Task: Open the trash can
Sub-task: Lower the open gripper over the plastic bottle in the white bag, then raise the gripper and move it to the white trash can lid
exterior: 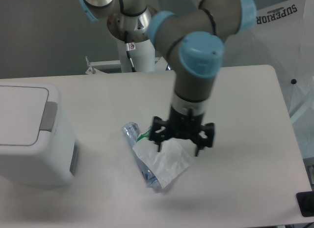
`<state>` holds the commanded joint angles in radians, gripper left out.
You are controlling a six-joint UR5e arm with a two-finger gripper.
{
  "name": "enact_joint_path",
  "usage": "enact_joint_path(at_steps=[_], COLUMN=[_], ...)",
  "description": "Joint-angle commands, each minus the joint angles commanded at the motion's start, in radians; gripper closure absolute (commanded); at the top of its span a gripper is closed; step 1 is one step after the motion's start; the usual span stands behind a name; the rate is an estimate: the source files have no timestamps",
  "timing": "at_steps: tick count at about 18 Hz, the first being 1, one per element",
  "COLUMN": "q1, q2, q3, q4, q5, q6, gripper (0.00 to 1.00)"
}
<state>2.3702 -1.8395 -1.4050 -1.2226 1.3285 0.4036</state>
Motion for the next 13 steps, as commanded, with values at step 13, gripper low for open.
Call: enact_joint_path(at_steps=[13], q1=[-0.181], q2=[0.111], q3=[-0.051], q4=[0.006], q5=[-0.046], q6=[-0.161], gripper=[0.00])
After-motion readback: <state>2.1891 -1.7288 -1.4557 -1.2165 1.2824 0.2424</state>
